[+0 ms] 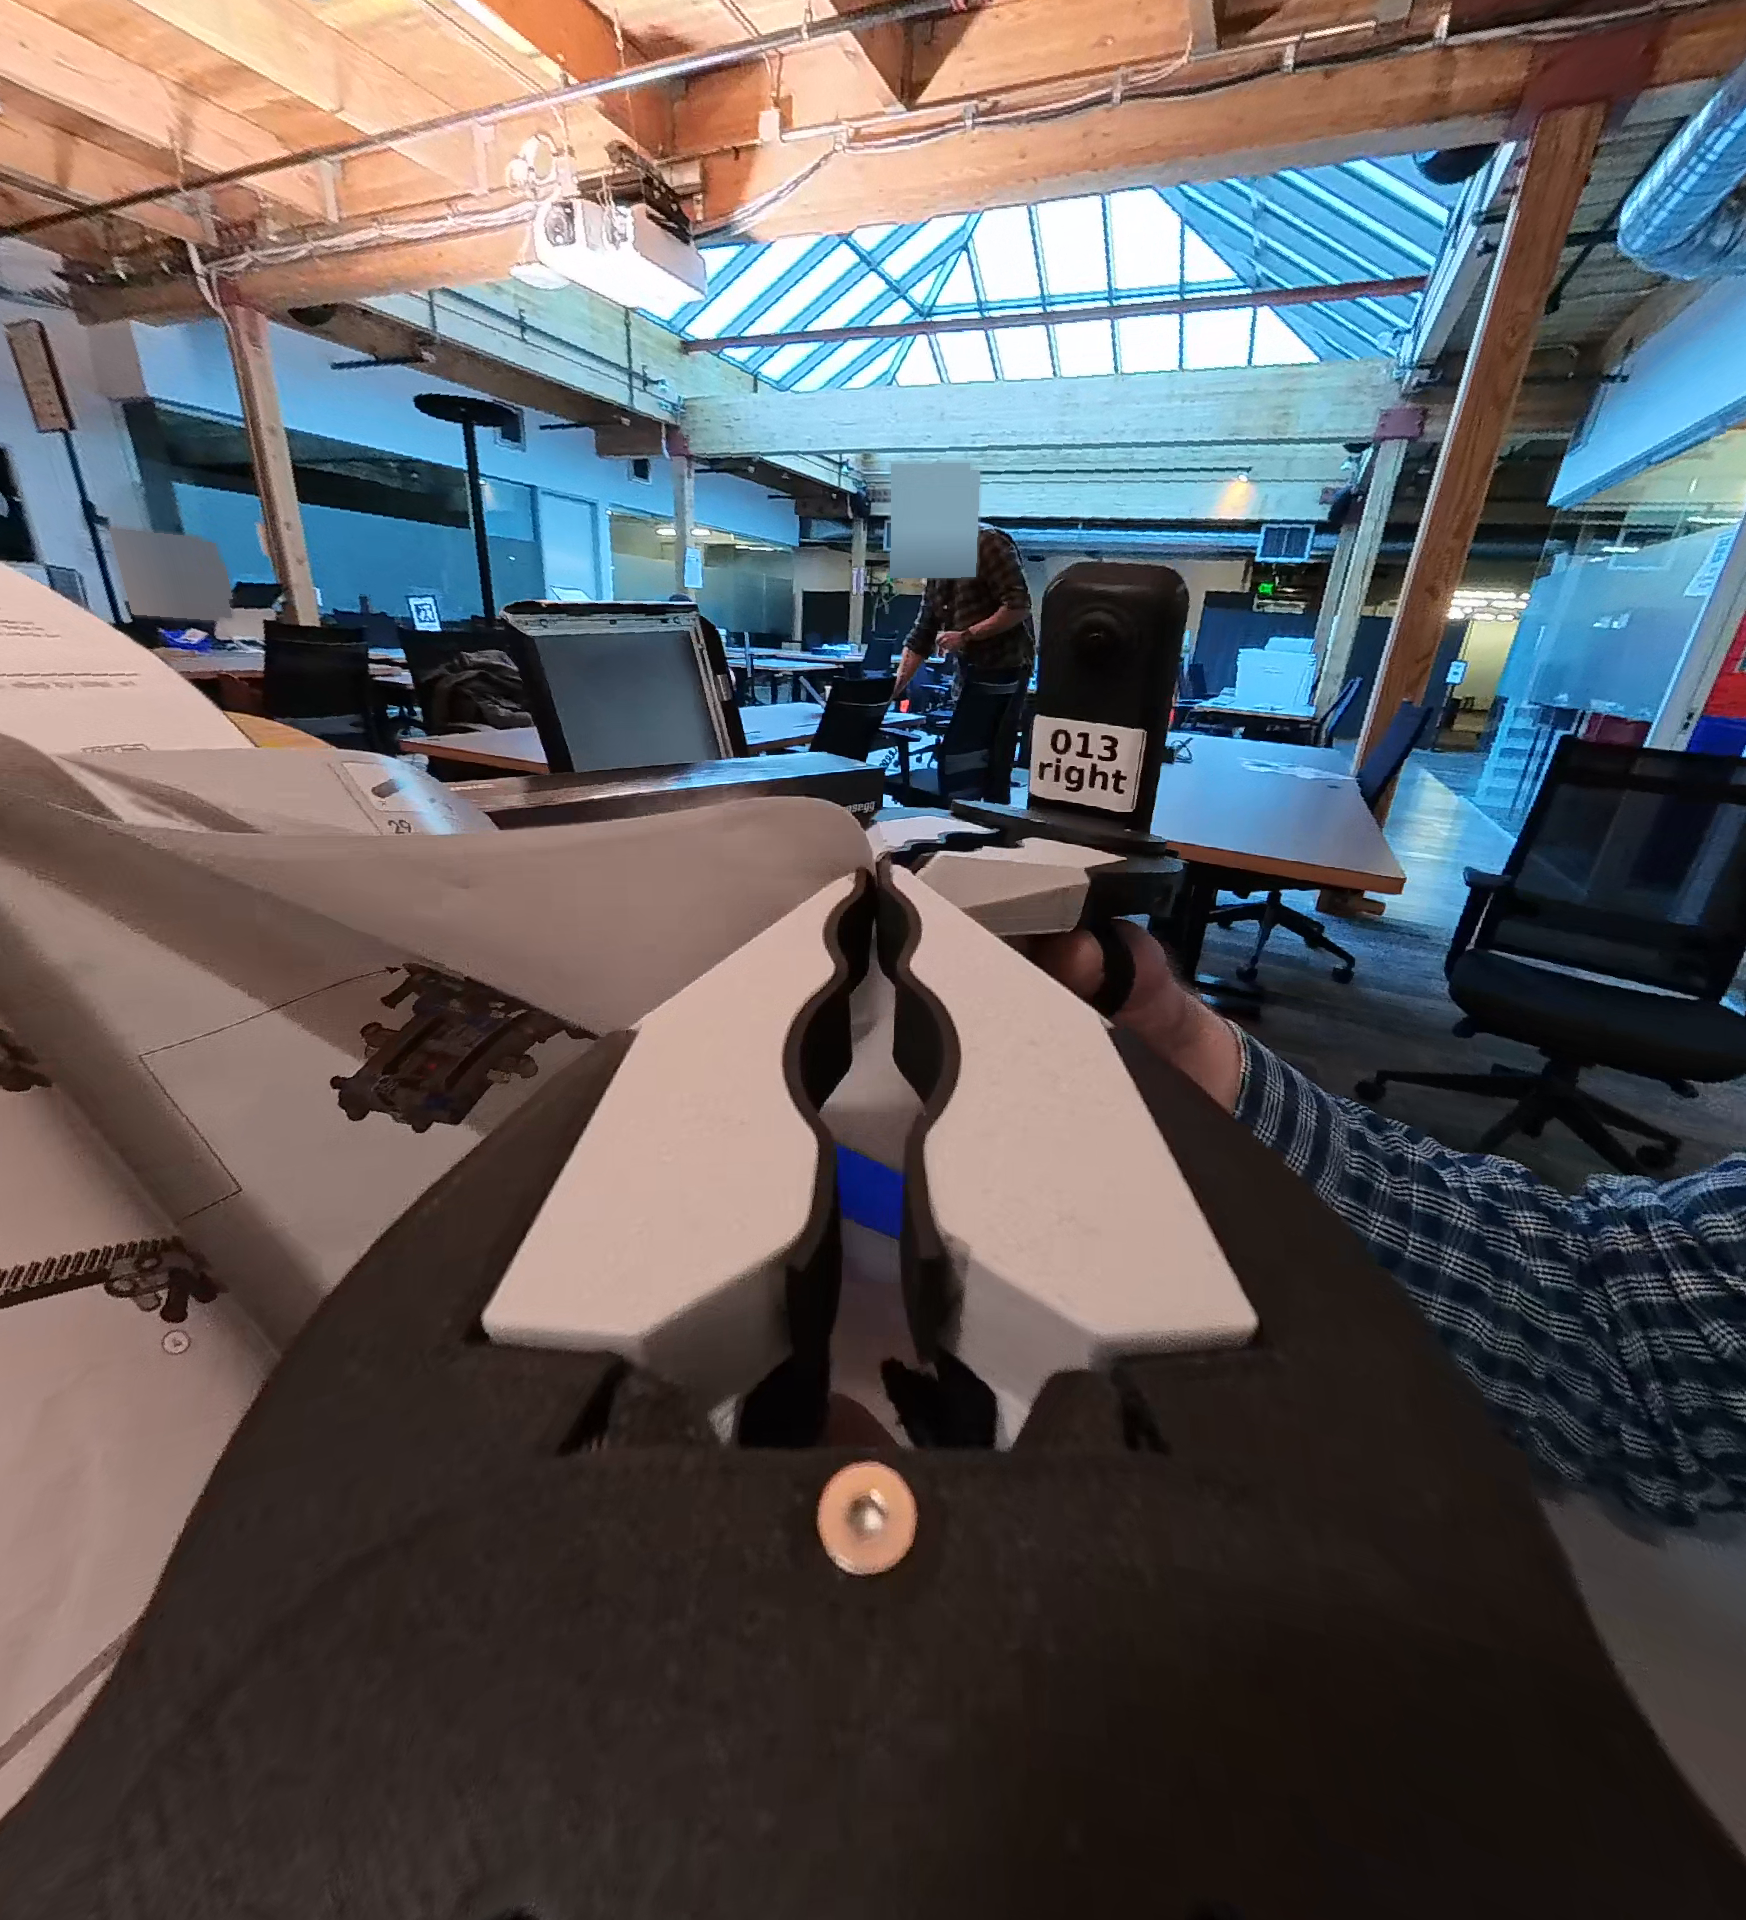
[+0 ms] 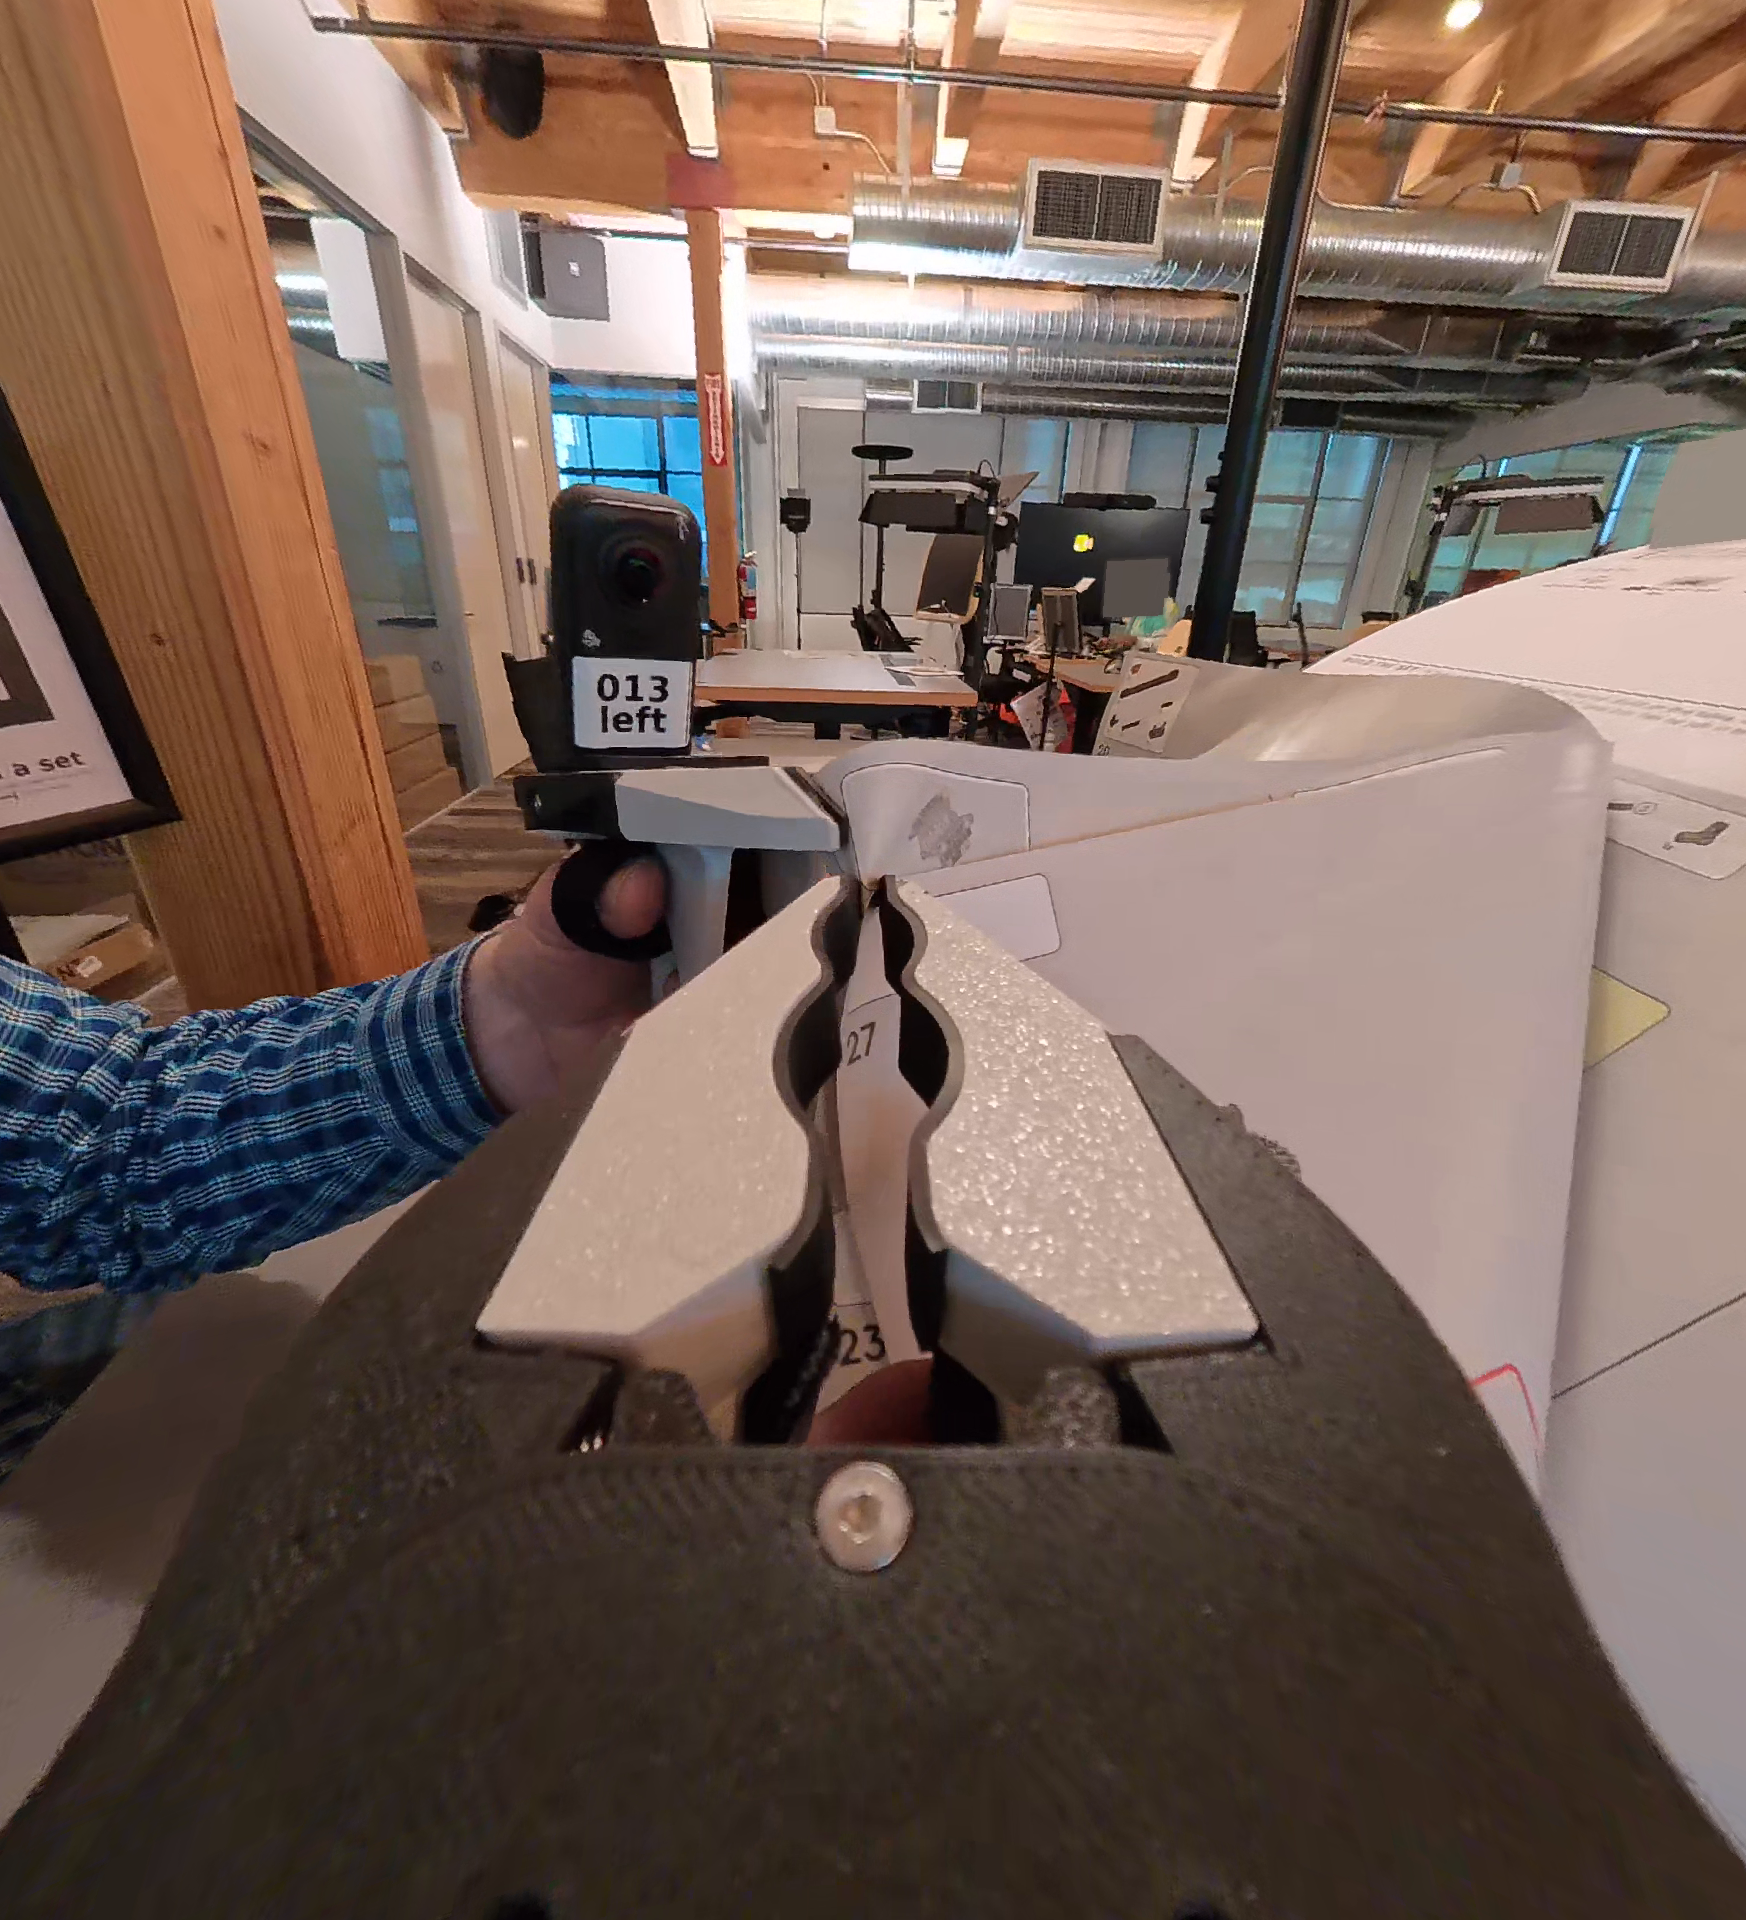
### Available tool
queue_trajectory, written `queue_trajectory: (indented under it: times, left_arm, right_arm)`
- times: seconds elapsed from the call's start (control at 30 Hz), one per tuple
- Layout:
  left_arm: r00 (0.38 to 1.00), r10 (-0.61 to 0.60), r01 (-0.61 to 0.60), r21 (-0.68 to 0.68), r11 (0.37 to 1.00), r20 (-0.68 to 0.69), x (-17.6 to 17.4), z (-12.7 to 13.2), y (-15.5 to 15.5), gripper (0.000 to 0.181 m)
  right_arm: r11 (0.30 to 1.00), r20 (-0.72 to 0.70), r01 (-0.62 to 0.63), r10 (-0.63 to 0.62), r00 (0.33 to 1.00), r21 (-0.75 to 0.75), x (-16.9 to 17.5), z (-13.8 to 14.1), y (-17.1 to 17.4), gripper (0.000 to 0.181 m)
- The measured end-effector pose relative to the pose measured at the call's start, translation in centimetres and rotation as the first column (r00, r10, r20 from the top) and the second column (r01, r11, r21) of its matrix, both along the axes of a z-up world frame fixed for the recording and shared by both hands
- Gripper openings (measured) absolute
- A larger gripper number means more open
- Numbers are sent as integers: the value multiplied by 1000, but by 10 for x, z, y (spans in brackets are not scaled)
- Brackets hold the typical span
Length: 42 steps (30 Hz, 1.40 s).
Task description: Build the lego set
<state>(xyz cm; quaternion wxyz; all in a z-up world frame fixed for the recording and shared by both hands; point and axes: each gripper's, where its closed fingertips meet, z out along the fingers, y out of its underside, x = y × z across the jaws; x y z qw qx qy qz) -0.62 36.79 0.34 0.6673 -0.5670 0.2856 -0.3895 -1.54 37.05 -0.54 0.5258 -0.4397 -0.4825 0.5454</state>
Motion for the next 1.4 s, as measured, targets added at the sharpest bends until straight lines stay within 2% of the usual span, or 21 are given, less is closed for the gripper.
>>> queue_trajectory:
  times: [0.5,0.6,0.73,0.83,0.87,0.9,0.97,1.0,1.03,1.07,1.1,1.17,1.2,1.27,1.33,1.4]
  left_arm:
    - [996,16,-14,32,999,-87,0,-4,1,0]
    - [995,20,-17,30,999,-97,-3,-5,0,0]
    - [988,77,-74,23,997,-137,-26,-4,-1,0]
    - [979,140,-138,24,990,-150,-55,2,-4,0]
    - [975,163,-161,29,987,-151,-65,6,-5,0]
    - [973,178,-175,33,984,-146,-73,9,-6,0]
    - [969,202,-198,40,979,-143,-87,15,-8,0]
    - [965,216,-212,43,976,-148,-94,17,-9,0]
    - [962,228,-223,45,974,-149,-101,18,-9,0]
    - [959,239,-235,47,971,-151,-108,20,-9,0]
    - [955,253,-248,51,967,-153,-116,22,-9,0]
    - [949,277,-273,50,961,-152,-133,25,-8,0]
    - [946,288,-284,47,958,-150,-142,26,-7,0]
    - [934,321,-317,48,947,-155,-159,27,-4,0]
    - [920,350,-346,52,937,-175,-174,27,-1,0]
    - [911,366,-363,54,930,-190,-186,27,3,0]
  right_arm:
    - [997,-46,-21,17,999,-76,7,7,4,0]
    - [997,-38,25,-28,999,-68,10,10,10,0]
    - [978,-27,208,-208,978,-14,34,23,37,0]
    - [904,-7,418,-419,908,89,58,34,65,0]
    - [855,11,503,-508,861,128,67,36,78,0]
    - [779,29,596,-611,791,194,76,36,91,7]
    - [579,52,731,-795,604,361,95,37,110,38]
    - [472,21,763,-856,517,442,103,42,112,42]
    - [393,-18,772,-886,463,499,107,49,107,44]
    - [355,-52,764,-891,450,539,104,56,97,45]
    - [338,-84,751,-883,461,567,97,64,85,44]
    - [354,-114,705,-844,523,615,76,75,60,40]
    - [387,-99,667,-817,568,637,63,77,50,38]
    - [524,19,522,-718,696,673,27,67,33,35]
    - [585,94,405,-640,762,702,-7,62,30,33]
    - [655,198,273,-551,811,705,-43,54,35,41]
